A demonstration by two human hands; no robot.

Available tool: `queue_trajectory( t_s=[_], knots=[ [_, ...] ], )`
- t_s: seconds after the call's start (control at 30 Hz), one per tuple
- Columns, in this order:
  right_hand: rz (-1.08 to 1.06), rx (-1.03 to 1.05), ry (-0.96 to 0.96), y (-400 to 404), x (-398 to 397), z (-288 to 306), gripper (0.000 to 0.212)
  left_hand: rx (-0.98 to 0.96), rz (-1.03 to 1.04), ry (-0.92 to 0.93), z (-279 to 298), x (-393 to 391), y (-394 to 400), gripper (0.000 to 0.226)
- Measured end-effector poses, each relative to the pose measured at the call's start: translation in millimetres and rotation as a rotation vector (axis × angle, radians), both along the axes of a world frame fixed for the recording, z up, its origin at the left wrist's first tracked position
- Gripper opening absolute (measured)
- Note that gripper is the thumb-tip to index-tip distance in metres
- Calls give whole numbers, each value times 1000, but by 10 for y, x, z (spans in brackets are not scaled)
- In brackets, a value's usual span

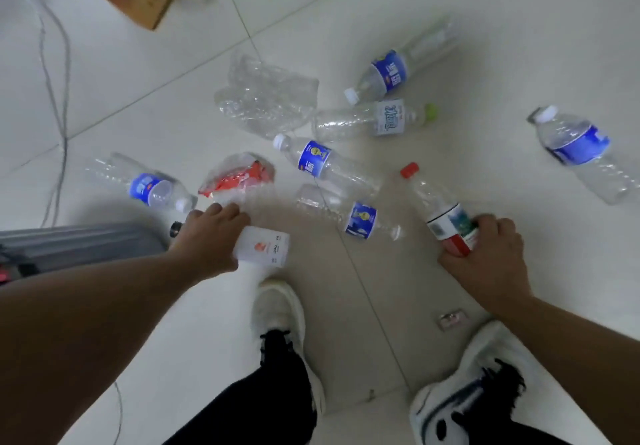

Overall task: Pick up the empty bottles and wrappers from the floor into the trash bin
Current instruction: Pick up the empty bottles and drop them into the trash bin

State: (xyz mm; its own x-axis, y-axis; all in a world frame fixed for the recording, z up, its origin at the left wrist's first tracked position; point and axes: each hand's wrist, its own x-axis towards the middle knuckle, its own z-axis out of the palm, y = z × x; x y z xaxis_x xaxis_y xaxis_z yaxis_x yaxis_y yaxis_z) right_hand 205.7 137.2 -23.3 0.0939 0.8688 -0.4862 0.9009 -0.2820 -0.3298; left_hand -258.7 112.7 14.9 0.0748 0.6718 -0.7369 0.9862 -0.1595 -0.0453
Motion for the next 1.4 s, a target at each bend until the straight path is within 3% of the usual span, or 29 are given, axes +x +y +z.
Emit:
queue_trajectory(
  t_s=[0.33, 0.63, 0.9, 1.13, 1.4],
  knots=[
    [3, 5, 34, -82, -295, 2025, 68, 2, 144, -217, 1714, 717, -414, 69],
    [-43, -1, 62, 44, -653, 3423, 64, 87, 157, -281, 2872, 552, -496, 66],
    [-82, -18, 105, -31, -1060, 3847, 61, 181, 270, -269, 3438, 213, -756, 60],
    [86, -64, 199, -373, -1257, 4051, 59, 287, 414, -227, 3673, 85, -1449, 57],
    [247, -125, 177, -435, -1400, 4123, 59, 201, 637, -135, 4033, -200, -2016, 64]
  ],
)
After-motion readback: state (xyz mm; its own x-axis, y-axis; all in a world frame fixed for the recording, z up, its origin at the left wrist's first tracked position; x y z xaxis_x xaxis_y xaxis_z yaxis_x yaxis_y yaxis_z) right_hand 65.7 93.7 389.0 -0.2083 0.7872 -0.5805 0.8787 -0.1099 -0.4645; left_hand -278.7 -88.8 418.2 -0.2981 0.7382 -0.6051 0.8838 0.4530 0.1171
